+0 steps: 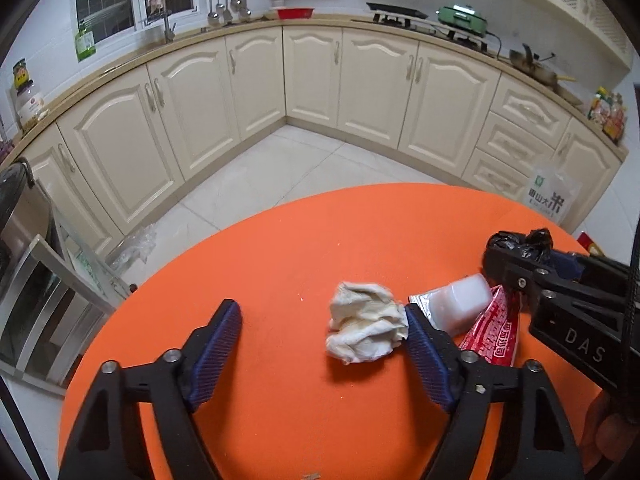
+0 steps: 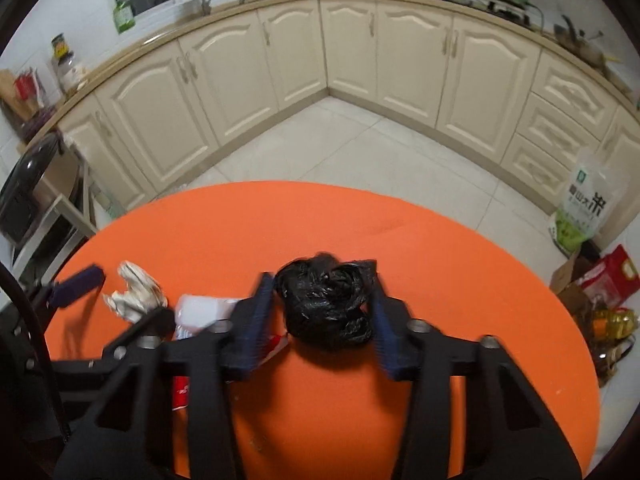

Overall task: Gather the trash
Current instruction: 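Grasp the black plastic bag with the right gripper while the left grasps the crumpled foil, then carry the black bag and crumpled foil over the blue bin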

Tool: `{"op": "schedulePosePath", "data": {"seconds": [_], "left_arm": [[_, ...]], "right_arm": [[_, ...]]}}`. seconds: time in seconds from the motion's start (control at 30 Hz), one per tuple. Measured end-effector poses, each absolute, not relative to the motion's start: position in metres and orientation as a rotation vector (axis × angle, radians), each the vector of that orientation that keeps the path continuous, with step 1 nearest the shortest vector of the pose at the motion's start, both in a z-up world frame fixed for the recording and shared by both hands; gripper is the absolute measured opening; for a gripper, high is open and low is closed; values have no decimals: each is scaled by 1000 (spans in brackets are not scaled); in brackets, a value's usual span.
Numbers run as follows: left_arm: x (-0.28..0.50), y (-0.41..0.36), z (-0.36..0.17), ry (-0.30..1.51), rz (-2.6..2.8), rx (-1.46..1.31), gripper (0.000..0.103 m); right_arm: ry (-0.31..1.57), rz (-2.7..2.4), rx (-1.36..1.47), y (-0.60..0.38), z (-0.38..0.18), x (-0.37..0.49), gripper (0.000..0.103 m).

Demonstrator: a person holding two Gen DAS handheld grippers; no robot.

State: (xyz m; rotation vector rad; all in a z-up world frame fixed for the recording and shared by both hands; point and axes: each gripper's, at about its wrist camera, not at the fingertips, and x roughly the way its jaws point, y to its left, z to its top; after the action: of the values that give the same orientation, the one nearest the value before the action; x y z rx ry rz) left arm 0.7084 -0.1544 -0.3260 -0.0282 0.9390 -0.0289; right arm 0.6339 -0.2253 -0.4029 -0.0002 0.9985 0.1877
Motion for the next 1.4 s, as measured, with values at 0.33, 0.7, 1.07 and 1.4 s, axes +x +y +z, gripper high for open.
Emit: {"op": "schedulePosePath", "data": {"seconds": [0.33, 0.7, 1.07, 1.4], "left_arm": [[686, -117, -335, 904, -48, -105, 29], [562, -102, -313, 816, -47, -142, 29], [376, -124, -271, 708, -123, -105, 29], [235, -157, -241, 633, -224, -84, 29]], "right_arm": [[968, 192, 87, -246, -391, 596, 31], [906, 168, 141, -269, -354, 512, 31], [800, 167, 156, -268, -297, 398, 31], [699, 133, 204, -295, -262, 299, 31]]}}
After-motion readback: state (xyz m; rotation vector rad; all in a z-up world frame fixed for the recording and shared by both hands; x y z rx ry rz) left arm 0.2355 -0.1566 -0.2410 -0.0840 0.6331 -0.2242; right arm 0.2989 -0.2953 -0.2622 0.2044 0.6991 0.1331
